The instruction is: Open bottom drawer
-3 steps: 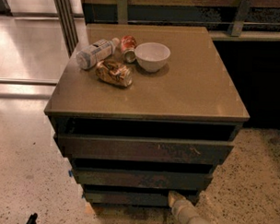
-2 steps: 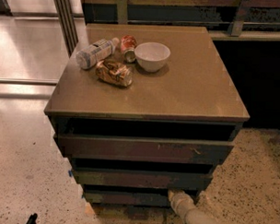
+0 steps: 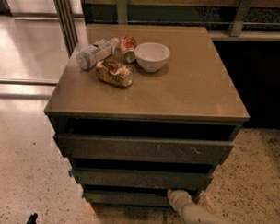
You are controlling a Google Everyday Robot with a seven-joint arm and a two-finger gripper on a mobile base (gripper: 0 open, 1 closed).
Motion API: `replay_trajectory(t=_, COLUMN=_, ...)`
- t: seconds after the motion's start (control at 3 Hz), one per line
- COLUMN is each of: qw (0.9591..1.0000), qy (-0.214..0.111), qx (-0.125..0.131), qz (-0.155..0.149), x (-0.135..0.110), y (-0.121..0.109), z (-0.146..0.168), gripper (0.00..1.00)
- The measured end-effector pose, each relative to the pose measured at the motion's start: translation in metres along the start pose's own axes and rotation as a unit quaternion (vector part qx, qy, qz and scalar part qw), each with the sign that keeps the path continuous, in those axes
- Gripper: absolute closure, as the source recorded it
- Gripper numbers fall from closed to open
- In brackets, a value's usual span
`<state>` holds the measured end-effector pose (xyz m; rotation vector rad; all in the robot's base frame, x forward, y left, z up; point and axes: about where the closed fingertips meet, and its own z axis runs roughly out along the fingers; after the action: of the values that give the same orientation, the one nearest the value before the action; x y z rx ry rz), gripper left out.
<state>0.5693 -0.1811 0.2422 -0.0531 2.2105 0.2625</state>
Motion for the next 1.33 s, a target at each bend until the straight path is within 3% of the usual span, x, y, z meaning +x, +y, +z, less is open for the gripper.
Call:
replay_trajectory(t=0.67, qw=0.9986, qy=0.041, qx=0.024, qz=0.023, x=0.041, y=-0.007, z=-0.002, gripper=1.00)
replay_trajectory(t=1.33, qw=0.9981, qy=0.046, qx=0.029, qz=0.030, x=0.044, y=-0.007, z=-0.006, gripper=1.00)
